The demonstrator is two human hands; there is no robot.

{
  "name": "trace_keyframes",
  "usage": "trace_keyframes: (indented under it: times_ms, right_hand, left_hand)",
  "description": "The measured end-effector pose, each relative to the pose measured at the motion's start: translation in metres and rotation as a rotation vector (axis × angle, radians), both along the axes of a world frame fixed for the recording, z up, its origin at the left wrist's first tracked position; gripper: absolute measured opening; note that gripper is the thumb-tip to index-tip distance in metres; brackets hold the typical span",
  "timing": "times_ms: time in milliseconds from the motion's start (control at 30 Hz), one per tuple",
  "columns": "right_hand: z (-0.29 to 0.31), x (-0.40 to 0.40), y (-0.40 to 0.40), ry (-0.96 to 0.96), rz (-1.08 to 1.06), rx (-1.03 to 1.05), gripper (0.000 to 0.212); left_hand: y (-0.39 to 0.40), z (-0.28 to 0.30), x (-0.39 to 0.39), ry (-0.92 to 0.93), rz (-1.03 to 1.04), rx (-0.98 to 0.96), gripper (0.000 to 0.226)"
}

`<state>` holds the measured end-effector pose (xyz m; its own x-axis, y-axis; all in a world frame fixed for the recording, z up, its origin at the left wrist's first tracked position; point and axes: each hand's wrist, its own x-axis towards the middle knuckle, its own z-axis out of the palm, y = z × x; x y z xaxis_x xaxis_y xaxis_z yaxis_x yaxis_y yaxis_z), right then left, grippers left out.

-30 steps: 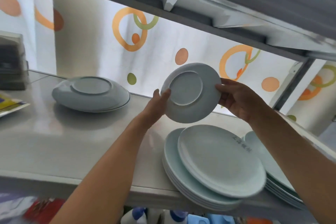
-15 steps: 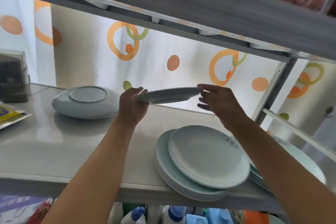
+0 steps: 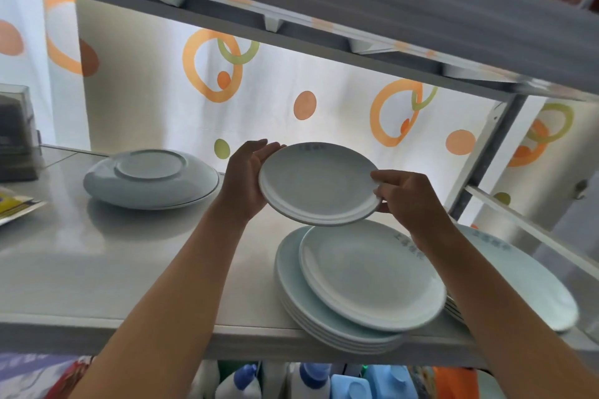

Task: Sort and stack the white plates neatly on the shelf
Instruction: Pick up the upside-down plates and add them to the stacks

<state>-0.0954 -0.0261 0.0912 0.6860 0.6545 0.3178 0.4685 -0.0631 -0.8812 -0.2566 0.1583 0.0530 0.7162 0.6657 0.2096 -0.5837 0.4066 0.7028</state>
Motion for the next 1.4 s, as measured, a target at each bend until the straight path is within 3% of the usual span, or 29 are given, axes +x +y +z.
trace_keyframes:
  times_ms: [333,467,567,767,933,1167,1400]
  right_hand:
    - [-0.002,-0.011,-0.008,0.095,-0.024,0.008,0.045]
    - [-0.004,-0.011,-0.012,0.080,-0.044,0.019,0.036]
    - [-0.003,-0.013,-0.021,0.056,-0.056,-0.008,0.029]
    - [-0.007,-0.016,-0.039,-0.131,-0.098,-0.157,0.013]
    - [-0.002,-0.011,-0.056,-0.194,-0.077,-0.333,0.007]
    - [-0.010,-0.027,-0.053,-0.186,0.002,-0.607,0.008]
    - [-0.016,-0.038,-0.054,-0.325,-0.099,-0.730,0.010]
  left_hand:
    - [-0.006,0.001,0.001,0.015,0.008,0.057,0.019]
    - [-0.008,0.005,-0.002,-0.004,-0.005,0.006,0.023]
    - [-0.010,0.012,-0.006,0.002,-0.047,0.103,0.022]
    - [-0.024,0.013,-0.007,0.260,0.037,0.296,0.043]
    - [-0.049,0.013,-0.017,0.466,0.116,0.297,0.038]
    - [-0.067,0.003,-0.047,0.751,0.276,0.581,0.036]
    - [-0.084,-0.012,-0.048,0.875,0.321,0.613,0.046]
